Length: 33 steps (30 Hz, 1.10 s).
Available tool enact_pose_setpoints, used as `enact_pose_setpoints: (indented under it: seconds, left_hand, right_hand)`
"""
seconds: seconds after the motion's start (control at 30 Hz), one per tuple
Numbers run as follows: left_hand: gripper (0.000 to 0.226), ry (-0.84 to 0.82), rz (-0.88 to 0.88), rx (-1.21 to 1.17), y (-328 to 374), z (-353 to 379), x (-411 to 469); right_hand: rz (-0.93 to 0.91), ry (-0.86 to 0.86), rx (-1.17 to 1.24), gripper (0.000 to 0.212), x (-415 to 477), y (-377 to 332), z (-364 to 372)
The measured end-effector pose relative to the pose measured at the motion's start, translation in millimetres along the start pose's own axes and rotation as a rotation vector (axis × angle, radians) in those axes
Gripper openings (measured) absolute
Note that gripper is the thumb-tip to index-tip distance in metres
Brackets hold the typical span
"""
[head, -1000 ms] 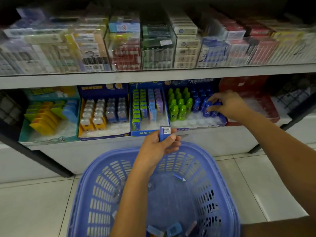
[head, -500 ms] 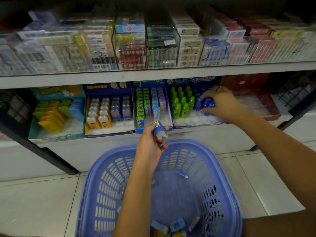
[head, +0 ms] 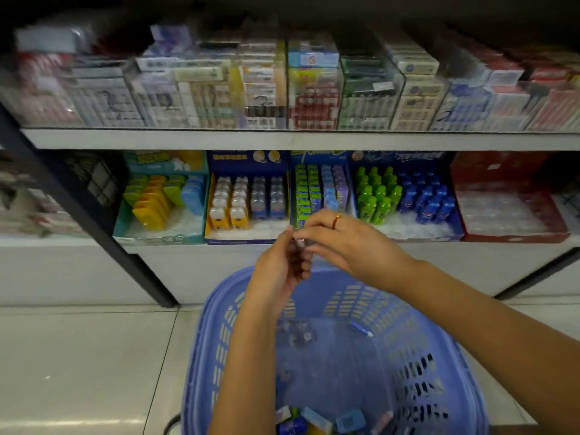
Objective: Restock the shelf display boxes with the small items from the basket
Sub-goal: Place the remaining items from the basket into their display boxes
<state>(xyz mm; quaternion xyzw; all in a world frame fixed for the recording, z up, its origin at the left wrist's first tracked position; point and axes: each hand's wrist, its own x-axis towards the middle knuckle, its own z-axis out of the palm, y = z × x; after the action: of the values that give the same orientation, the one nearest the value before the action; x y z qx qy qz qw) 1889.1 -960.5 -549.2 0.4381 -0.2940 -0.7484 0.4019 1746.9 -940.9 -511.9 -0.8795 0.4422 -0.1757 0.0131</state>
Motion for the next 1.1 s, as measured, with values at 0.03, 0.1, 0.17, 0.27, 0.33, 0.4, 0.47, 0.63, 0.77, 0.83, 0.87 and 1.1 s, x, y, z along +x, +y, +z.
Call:
enact_pose_setpoints:
  seconds: [0.03, 0.1, 0.17, 0.27, 0.33, 0.4, 0.47, 0.63, 0.77, 0.83, 0.87, 1.1]
  left_hand:
    - [0.044, 0.052, 0.063, 0.102, 1.8, -5.8, 1.1]
    - [0.045, 0.204, 0.261, 0.469, 3.1, -19.4, 6.4]
    - [0.036, 0.299, 0.471, 0.949, 0.3, -34.3, 14.4]
    - [0.049, 0.195, 0.450, 1.310, -10.3, -47.9, 24.6]
    - [0.060, 0.179, 0.436, 1.406, -17.4, -51.4, 27.7]
    - [0.062, 0.183, 0.466, 1.411, -18.8, -53.2, 29.5]
    - [0.061, 0.177, 0.468, 1.386, -15.6, -54.7, 30.5]
    - [0.059, 0.130, 0.458, 1.348, -9.8, -58.2, 31.7]
    - [0.060, 0.123, 0.458, 1.362, -9.6, -59.5, 32.0]
    - [0.060, 0.118, 0.462, 1.371, -10.0, -59.8, 31.7]
    - [0.060, 0.115, 0.464, 1.374, -10.2, -60.1, 31.6]
    - [0.059, 0.095, 0.464, 1.371, -9.2, -60.7, 28.1]
  right_hand:
    - [0.053, 0.045, 0.035, 0.027, 9.6, 0.5, 2.0]
    - [0.177, 0.126, 0.094, 0.026, 32.1, 7.4, 5.6]
    - [0.269, 0.113, 0.113, 0.024, 54.6, 18.1, 11.7]
    - [0.328, 0.026, 0.084, 0.024, 80.7, 30.2, 26.6]
    - [0.345, -0.050, 0.048, 0.022, 91.3, 34.9, 35.5]
    - [0.355, -0.102, 0.042, 0.021, 97.2, 37.6, 42.5]
    - [0.374, -0.099, 0.057, 0.022, 100.3, 38.4, 47.6]
    - [0.385, -0.070, 0.067, 0.028, 102.8, 37.0, 54.2]
    - [0.408, -0.001, 0.110, 0.028, 102.0, 38.6, 52.2]
    - [0.407, -0.018, 0.096, 0.028, 102.5, 36.6, 53.0]
    - [0.394, -0.032, 0.084, 0.028, 103.5, 34.3, 54.1]
    - [0.418, -0.029, 0.103, 0.024, 104.3, 30.0, 60.8]
